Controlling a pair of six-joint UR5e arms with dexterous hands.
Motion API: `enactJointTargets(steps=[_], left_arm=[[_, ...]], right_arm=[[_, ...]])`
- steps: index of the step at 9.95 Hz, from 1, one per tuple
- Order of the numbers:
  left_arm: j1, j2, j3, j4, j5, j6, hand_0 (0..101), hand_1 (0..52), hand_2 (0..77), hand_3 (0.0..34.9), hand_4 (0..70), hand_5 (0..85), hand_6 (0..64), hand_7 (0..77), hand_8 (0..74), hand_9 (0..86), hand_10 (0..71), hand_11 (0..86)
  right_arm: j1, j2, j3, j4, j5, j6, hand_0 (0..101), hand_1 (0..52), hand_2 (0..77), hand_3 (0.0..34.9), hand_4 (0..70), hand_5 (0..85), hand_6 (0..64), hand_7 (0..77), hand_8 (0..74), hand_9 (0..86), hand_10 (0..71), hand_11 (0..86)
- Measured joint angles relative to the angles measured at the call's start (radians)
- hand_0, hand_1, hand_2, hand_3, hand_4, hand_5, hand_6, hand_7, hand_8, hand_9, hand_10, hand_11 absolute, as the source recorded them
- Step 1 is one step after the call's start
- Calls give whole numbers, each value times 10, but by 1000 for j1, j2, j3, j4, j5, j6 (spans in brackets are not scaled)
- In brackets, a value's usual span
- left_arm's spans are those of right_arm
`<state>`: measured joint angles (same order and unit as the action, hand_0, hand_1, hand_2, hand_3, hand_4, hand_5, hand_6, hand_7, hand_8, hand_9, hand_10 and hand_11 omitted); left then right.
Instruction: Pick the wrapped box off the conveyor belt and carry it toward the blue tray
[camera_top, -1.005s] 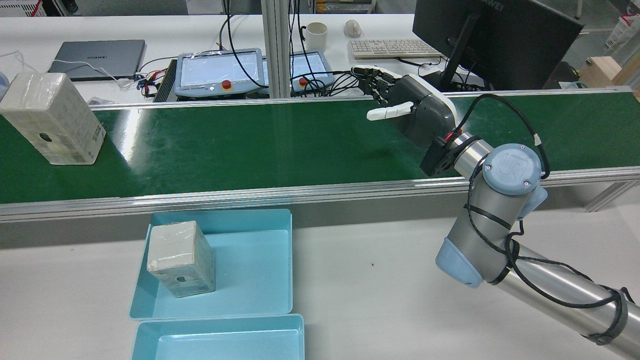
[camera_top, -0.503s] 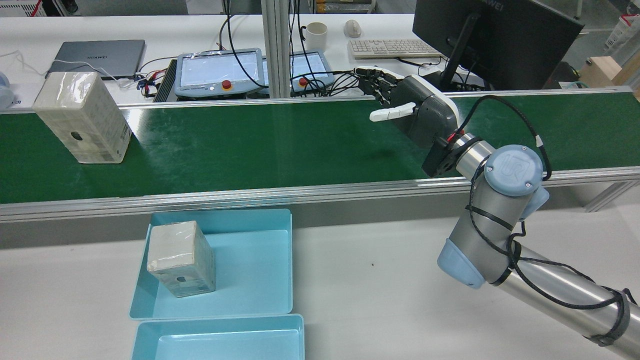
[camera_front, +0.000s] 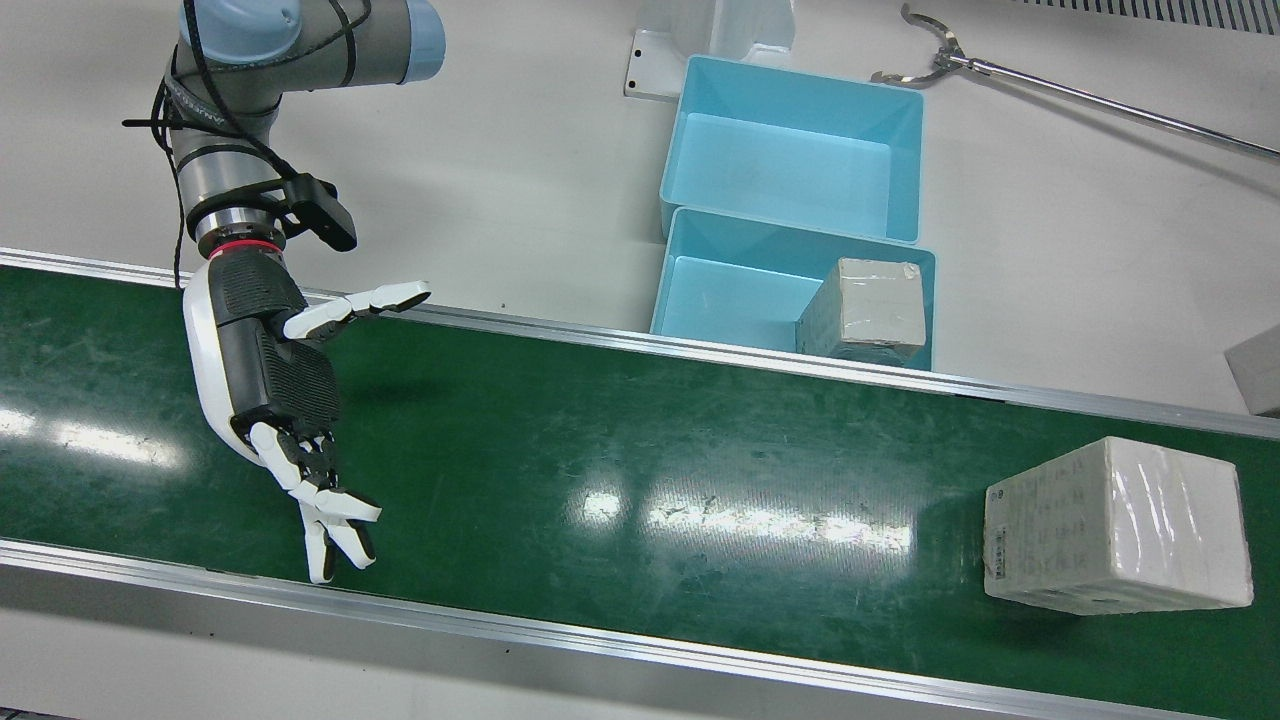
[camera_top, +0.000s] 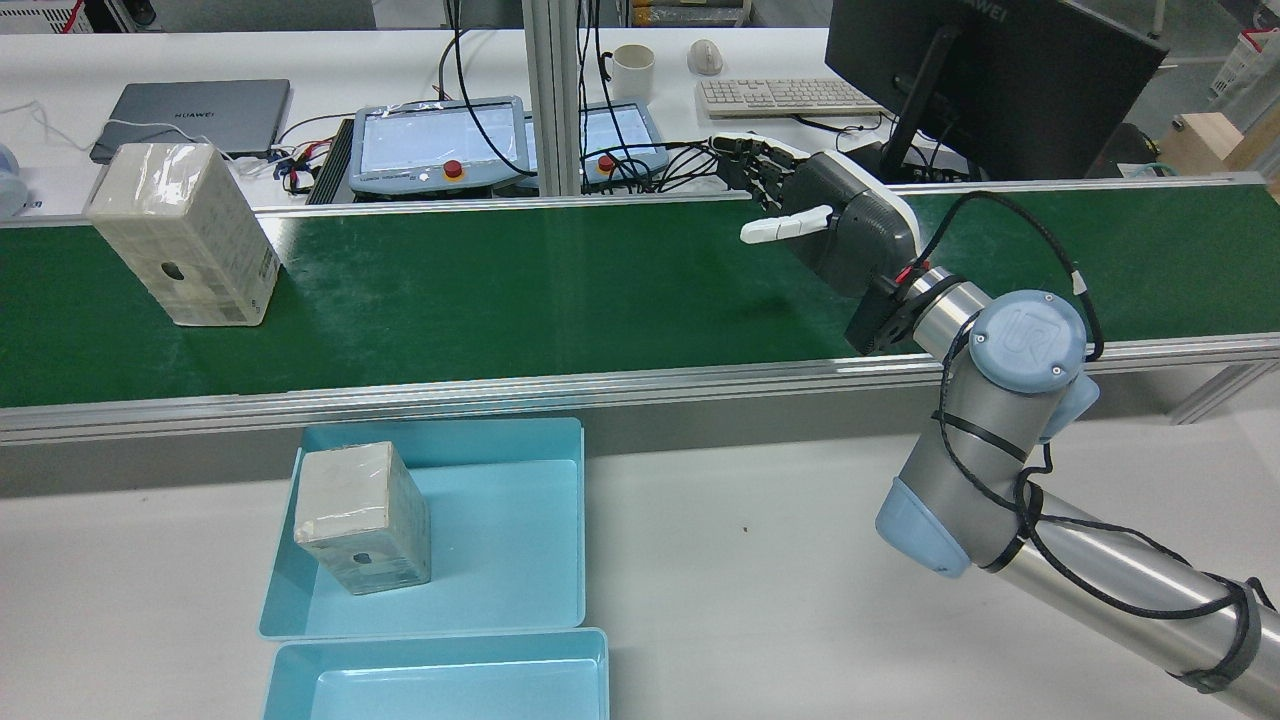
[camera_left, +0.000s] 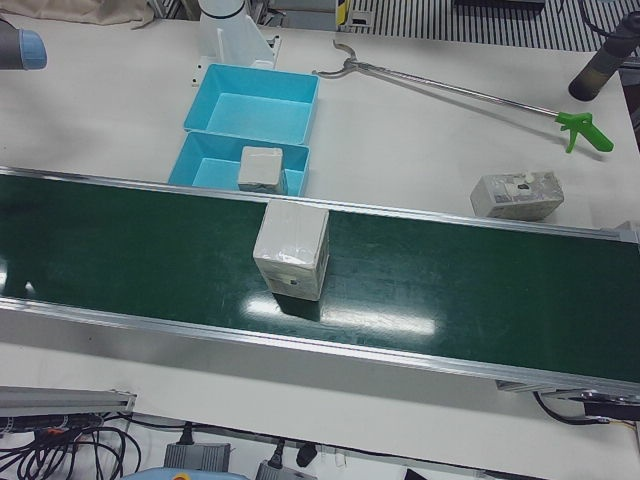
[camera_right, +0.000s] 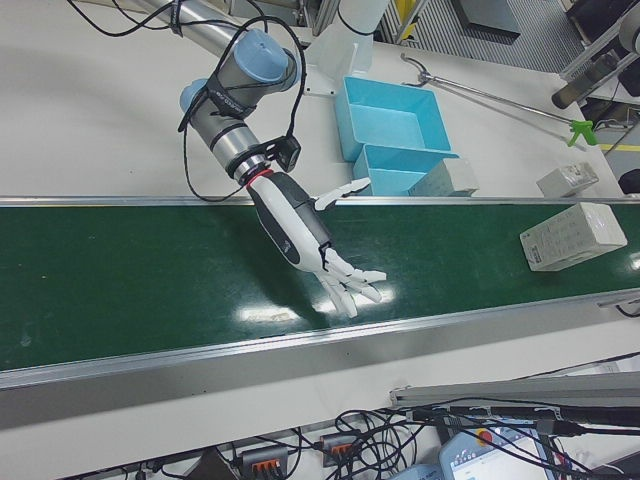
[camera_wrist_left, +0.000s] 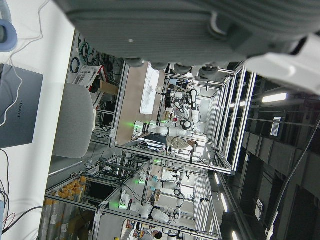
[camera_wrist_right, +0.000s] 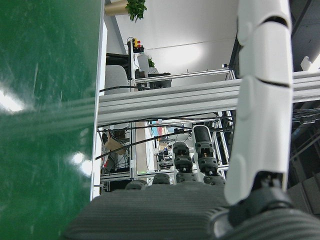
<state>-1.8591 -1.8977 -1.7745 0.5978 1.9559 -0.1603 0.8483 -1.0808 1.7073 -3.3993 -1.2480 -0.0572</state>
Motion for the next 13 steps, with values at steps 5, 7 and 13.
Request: enactJointTargets(steps=[5,7,13], left_arm=[[0,0,0,0,0,0,0,0,5,0,0,11,5,5,5,5,5,5],[0,0,0,0,0,0,0,0,11,0,0,11,5,5,5,0,5,5],[0,0,0,0,0,0,0,0,11,0,0,11,5,5,5,0,0,5]], right_arm=[[-1,-1,-6,0,0,-1,476,136,93,0,125,213,44,44,0,27,0,5],[-2,-1,-8,0,1,-2,476,136,93,0,125,213,44,55,0,27,0,5],[-3,-1,-9,0,0,-3,472,136,93,0,131,213,49,55,0,27,0,5]])
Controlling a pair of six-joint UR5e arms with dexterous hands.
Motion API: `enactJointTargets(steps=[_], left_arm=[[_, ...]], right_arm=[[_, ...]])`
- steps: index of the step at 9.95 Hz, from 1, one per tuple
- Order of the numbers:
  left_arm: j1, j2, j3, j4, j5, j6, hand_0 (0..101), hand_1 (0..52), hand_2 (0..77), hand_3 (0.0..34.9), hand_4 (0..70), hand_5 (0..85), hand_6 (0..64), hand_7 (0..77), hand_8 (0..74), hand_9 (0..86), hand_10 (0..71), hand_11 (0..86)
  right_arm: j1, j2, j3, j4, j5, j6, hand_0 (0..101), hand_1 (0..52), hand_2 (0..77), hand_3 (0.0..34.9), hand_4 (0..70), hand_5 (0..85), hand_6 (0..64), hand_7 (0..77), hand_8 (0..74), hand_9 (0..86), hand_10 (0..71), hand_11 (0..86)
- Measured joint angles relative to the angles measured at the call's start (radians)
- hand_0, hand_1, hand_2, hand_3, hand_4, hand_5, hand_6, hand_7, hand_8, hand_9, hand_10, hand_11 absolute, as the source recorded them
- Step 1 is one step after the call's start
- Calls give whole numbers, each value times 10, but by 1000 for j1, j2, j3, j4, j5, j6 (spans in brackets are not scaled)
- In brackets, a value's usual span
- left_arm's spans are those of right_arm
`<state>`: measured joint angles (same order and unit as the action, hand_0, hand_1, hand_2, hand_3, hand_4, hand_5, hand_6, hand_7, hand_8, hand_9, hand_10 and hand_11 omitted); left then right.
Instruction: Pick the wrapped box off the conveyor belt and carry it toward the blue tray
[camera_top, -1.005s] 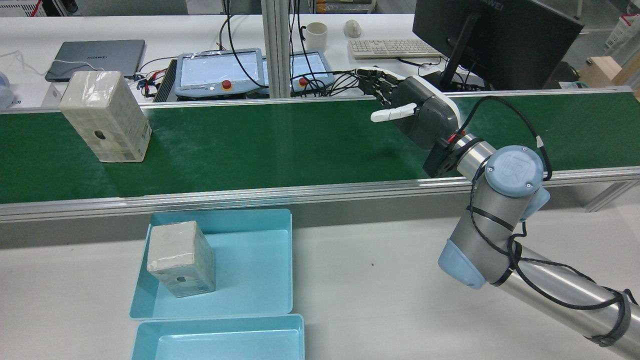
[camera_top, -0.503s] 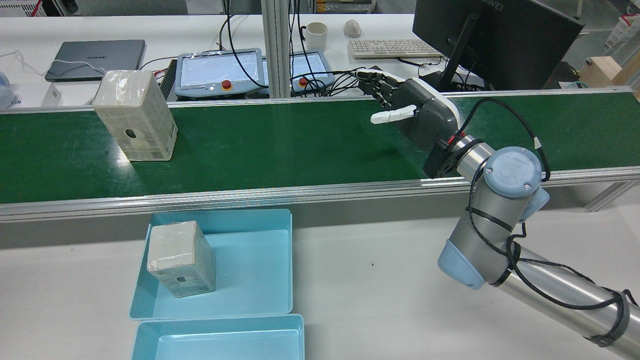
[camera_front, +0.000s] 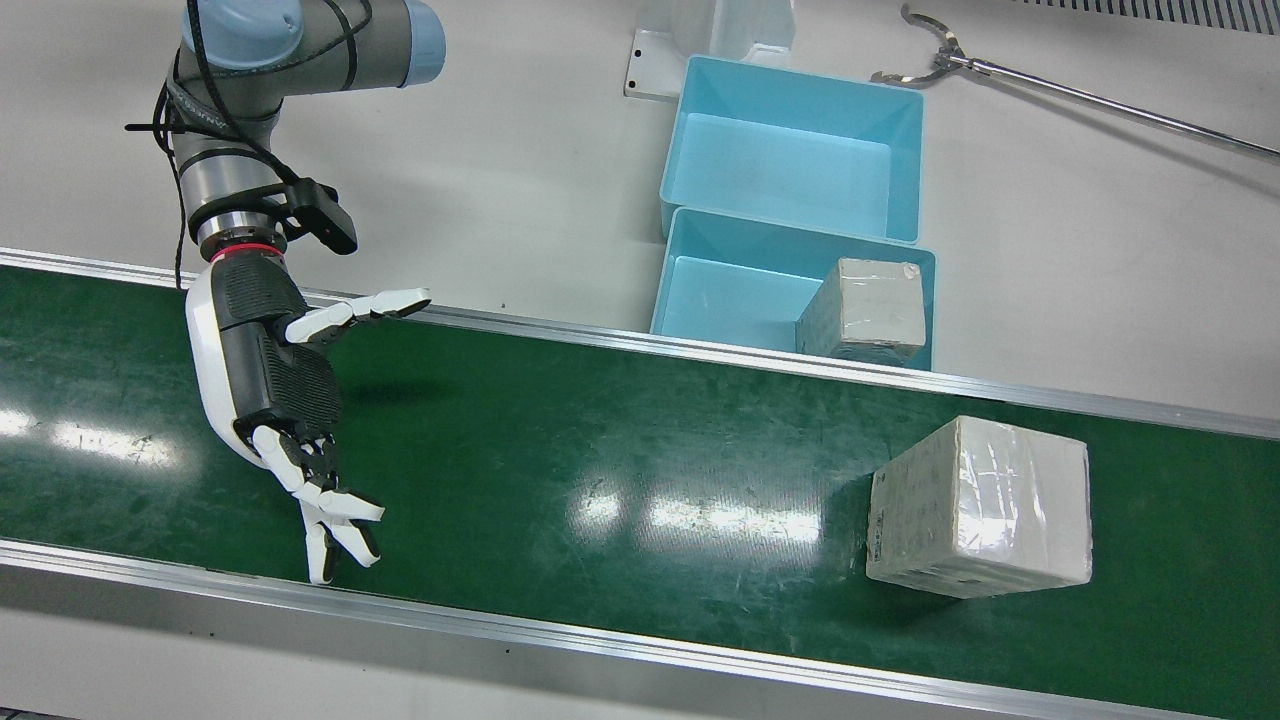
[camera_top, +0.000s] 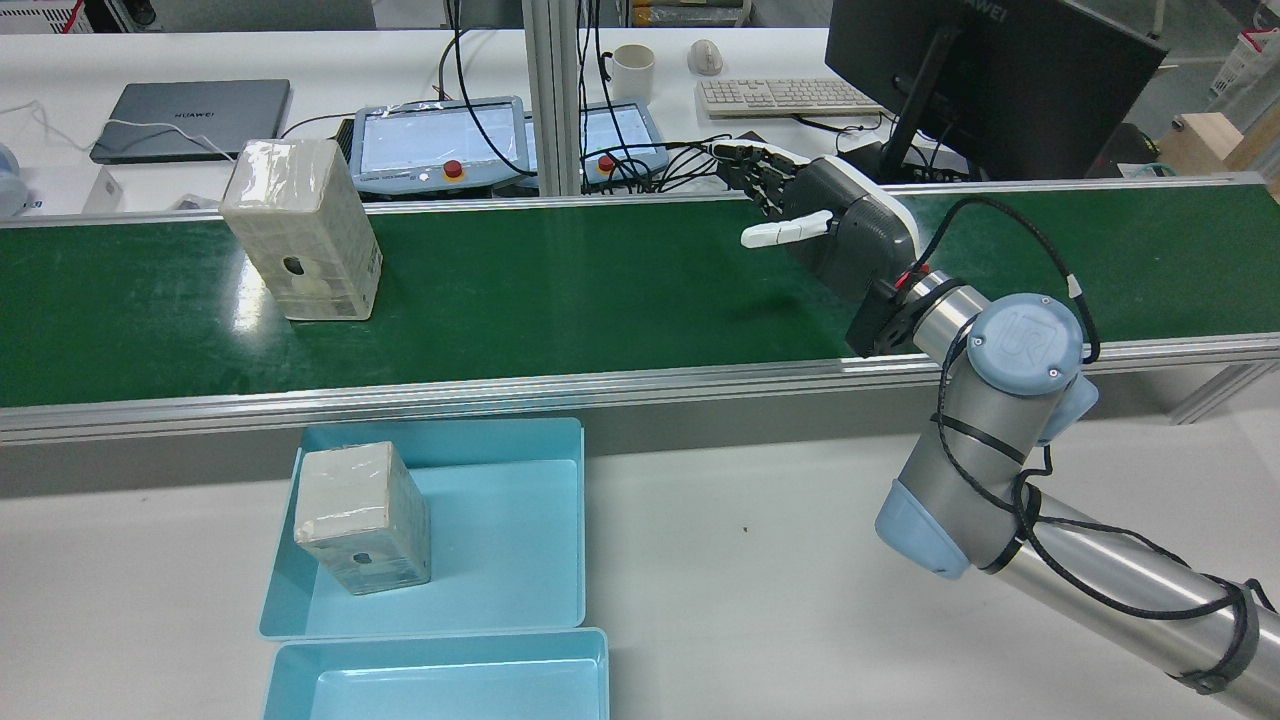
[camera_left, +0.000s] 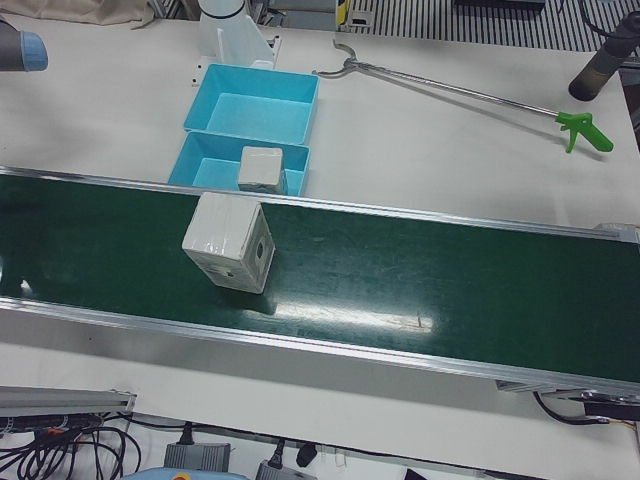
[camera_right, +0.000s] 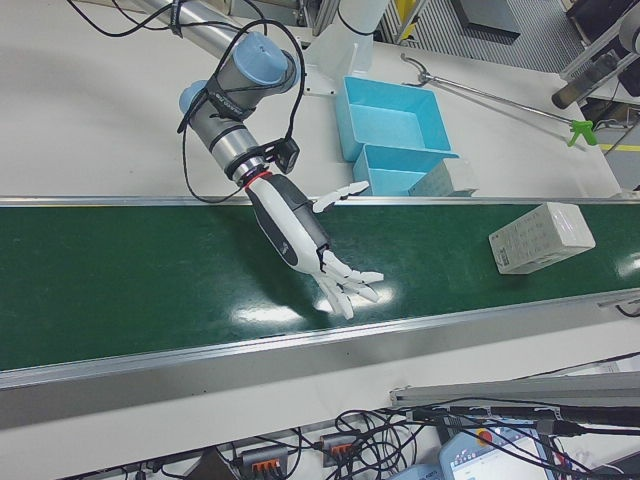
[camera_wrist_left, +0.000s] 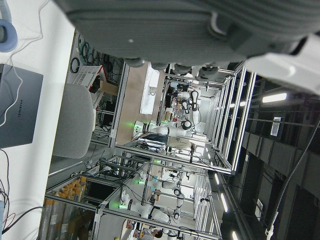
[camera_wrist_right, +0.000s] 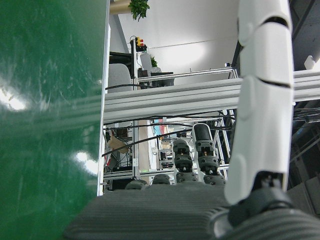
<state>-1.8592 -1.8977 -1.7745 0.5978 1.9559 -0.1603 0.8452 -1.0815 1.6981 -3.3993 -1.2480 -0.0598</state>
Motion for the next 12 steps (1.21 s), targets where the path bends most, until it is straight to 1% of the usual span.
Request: enactJointTargets(steps=[1,7,8,9,12], left_arm=[[0,0,0,0,0,0,0,0,5,0,0,11,5,5,5,0,5,5],[0,0,0,0,0,0,0,0,5,0,0,11,5,5,5,0,5,5],[0,0,0,0,0,0,0,0,11,0,0,11,5,5,5,0,5,5],[0,0,0,0,0,0,0,0,11,0,0,11,5,5,5,0,5,5],[0,0,0,0,0,0,0,0,11,0,0,11,5,5,5,5,5,5]], right_arm=[[0,0,-1,0,0,0,471,131,104,0,131,213,49,55,0,22,0,5],[-5,0,-2,0,2,-1,471,131,104,0,131,218,49,65,0,22,0,5],[-4,0,-2,0,2,-1,471,131,120,0,115,229,49,65,0,16,0,5],[-3,0,-1,0,2,0,471,131,109,0,125,224,49,65,0,16,0,5],[-2,-2,-8,-1,0,0,473,131,114,0,125,224,49,60,0,16,0,5]])
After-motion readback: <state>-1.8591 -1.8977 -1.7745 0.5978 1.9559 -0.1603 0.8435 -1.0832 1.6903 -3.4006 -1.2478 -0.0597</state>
